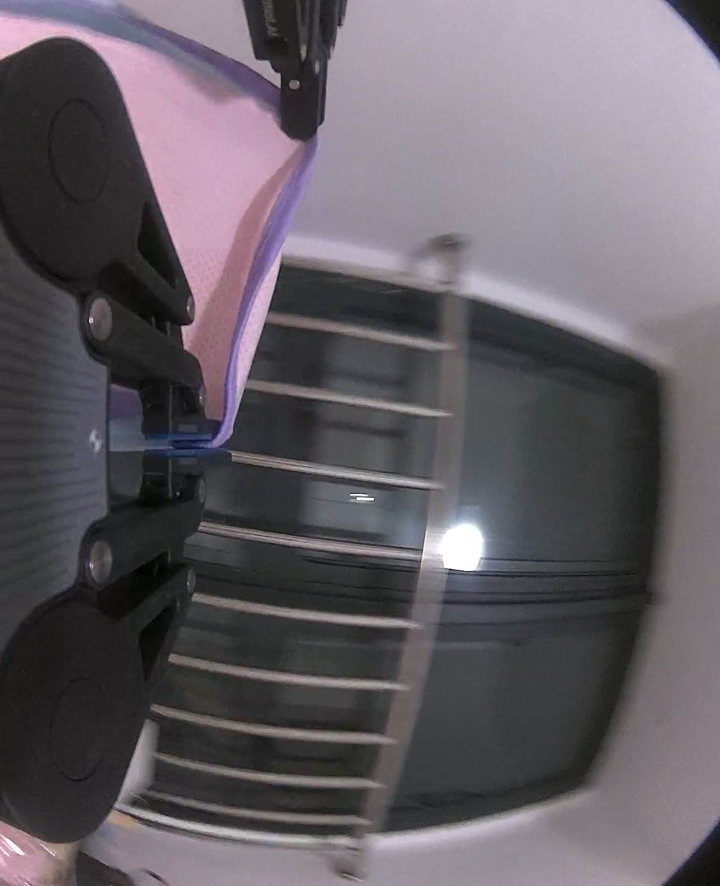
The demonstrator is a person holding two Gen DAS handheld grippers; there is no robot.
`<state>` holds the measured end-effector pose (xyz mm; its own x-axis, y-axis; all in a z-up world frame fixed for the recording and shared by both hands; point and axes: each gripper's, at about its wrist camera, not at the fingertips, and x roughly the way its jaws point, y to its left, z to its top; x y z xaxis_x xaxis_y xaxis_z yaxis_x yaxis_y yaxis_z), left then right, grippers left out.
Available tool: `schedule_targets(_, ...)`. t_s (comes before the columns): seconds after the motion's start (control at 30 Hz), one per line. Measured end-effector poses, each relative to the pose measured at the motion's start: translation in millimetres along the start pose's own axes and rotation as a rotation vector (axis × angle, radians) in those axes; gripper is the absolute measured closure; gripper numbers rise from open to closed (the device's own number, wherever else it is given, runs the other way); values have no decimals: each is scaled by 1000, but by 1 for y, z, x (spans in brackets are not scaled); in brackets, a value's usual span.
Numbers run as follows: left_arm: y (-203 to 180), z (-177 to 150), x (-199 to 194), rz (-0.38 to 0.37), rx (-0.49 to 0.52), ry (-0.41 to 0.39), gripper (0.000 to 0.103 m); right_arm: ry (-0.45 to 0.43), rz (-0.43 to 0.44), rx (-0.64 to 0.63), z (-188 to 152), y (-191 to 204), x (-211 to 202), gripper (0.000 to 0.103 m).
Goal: Fold clothes
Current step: 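Lift the pink garment high with both grippers, letting it unfold, then lay the unfolded garment onto the quilted jacket and open both grippers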
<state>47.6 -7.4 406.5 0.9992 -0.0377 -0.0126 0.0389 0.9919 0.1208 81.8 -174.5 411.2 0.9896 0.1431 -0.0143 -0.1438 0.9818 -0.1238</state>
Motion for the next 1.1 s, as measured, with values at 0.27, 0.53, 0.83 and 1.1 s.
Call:
schedule_targets(0.27, 37, -134, 122, 15, -159, 332, 27, 371, 57, 78, -112, 5, 131, 20)
schedule_targets(0.53, 19, -219, 5, -85, -175, 407, 5, 465, 132, 149, -187, -9, 21, 14)
schedule_targets(0.83, -47, -375, -86, -432, -169, 674, 5, 683, 263, 226, -358, 18, -120, 18)
schedule_targets(1.1, -70, -398, -77, -442, -105, 735, 94, 752, 155, 174, -389, 19, -108, 32)
